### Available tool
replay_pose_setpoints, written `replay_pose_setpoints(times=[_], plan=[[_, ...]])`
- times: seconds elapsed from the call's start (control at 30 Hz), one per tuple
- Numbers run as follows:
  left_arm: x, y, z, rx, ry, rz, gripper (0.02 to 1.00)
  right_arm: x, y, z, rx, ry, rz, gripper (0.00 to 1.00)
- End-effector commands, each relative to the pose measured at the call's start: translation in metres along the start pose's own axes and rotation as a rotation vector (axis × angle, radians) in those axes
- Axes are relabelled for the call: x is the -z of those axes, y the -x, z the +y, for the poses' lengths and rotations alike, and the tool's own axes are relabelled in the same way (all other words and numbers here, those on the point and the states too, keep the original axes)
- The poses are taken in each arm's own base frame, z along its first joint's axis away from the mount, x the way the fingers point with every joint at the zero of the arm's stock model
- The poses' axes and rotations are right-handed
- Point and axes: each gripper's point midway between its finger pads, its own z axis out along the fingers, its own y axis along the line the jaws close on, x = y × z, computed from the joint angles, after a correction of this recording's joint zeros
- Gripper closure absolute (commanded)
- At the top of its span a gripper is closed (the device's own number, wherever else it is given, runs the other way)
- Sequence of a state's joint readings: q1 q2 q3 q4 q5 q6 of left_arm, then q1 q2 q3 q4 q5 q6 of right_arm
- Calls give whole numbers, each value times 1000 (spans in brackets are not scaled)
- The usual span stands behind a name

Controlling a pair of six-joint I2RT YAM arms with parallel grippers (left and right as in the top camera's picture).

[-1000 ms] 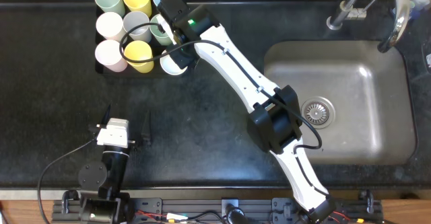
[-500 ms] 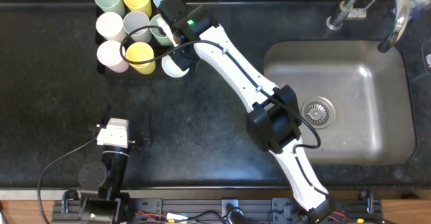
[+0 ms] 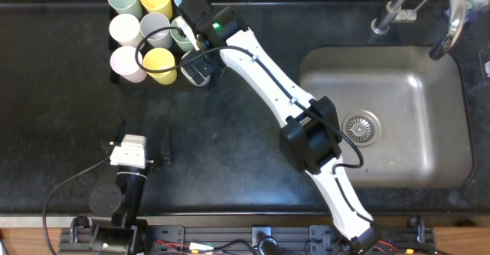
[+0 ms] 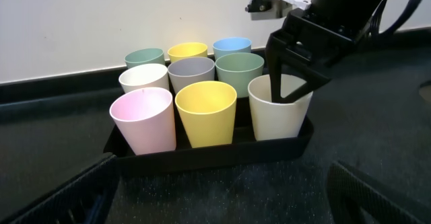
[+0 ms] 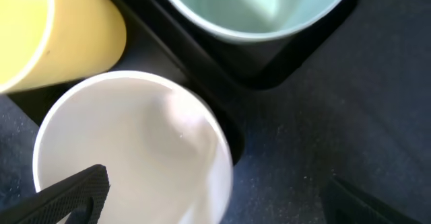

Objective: Store Cups

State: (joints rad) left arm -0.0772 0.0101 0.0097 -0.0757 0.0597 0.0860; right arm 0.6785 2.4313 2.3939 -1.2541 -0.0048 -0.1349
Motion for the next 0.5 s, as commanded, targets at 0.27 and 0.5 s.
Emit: replay_pose_setpoints(times=[0.27, 0.5], plan=[[0, 0, -1, -19, -2, -2, 20, 105, 68, -43, -125, -113, -308, 3], [0, 0, -1, -19, -2, -2, 20, 176, 49, -81, -226, -149, -356, 3]])
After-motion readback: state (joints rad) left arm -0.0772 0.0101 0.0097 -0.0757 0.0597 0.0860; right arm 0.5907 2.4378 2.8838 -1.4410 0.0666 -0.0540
